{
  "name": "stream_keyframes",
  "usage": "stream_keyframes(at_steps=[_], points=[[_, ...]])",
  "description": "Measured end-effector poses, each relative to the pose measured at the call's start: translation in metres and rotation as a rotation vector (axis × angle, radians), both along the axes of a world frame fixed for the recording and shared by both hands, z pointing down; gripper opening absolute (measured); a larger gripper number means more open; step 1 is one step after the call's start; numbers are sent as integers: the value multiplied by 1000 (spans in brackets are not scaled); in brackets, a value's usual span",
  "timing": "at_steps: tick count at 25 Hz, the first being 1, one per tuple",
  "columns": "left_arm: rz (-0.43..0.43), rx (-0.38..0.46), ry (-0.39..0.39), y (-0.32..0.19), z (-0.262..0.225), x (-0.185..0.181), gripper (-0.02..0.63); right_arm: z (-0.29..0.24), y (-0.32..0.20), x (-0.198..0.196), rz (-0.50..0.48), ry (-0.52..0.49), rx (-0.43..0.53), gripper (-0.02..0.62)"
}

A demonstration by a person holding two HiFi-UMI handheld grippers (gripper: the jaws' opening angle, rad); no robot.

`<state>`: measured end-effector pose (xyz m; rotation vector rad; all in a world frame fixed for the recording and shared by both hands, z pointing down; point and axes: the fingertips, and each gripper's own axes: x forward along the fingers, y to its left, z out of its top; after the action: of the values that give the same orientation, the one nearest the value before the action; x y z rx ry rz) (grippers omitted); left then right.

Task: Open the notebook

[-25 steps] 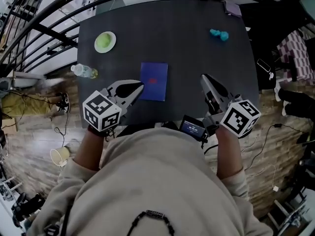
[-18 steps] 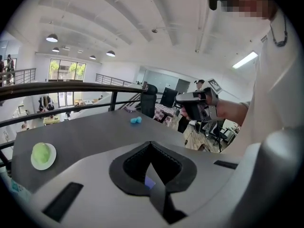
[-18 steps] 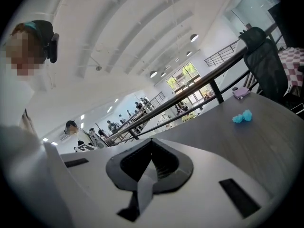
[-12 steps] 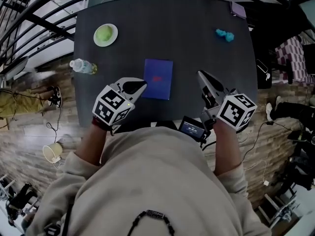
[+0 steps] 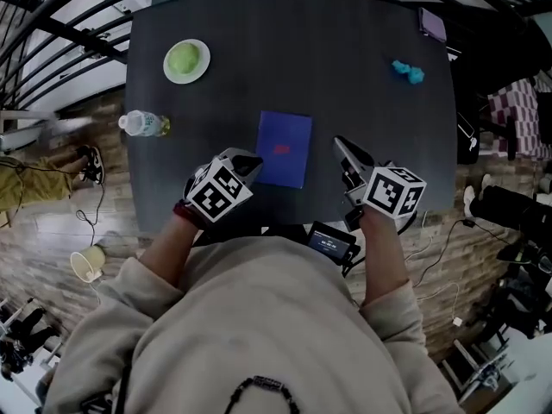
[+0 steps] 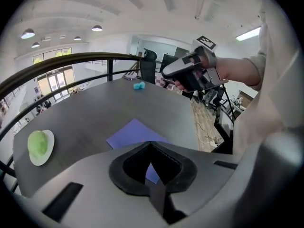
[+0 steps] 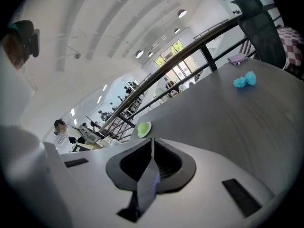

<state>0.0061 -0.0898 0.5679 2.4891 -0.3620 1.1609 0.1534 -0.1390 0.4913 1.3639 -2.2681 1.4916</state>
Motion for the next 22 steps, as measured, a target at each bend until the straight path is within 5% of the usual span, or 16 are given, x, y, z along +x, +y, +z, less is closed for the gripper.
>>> stream_keyframes(at_steps=[12, 22], points=[[109, -49, -130, 7, 90, -3, 1, 126, 1, -29, -26, -12, -237, 25], [63, -48, -168, 10, 134, 2, 2, 204, 26, -28, -35, 87, -434, 168]])
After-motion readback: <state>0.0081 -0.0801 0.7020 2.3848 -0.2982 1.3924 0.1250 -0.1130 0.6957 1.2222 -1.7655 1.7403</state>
